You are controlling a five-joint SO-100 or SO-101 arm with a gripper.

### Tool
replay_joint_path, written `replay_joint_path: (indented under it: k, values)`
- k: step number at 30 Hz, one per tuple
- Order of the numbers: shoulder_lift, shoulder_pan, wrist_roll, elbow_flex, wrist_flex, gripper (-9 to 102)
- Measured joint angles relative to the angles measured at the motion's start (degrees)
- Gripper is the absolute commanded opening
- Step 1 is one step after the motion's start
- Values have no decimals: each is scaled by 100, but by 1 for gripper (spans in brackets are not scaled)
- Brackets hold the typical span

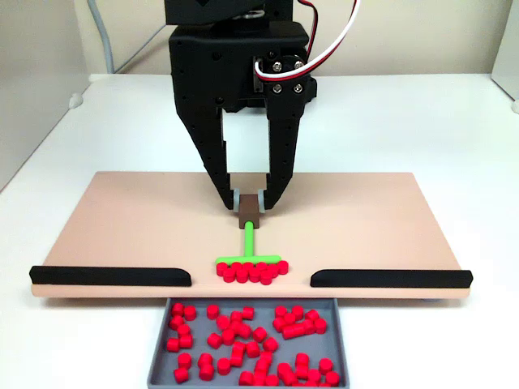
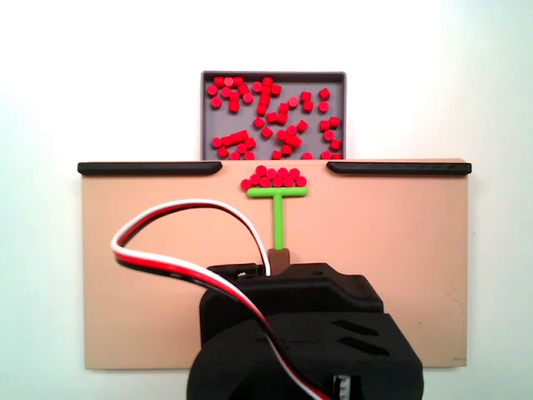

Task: Push granules from bottom to the grey container

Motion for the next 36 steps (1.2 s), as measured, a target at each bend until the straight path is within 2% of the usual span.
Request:
replay_joint_path:
  k: [36]
  values:
    - [-545,-9,88,-712,0,0]
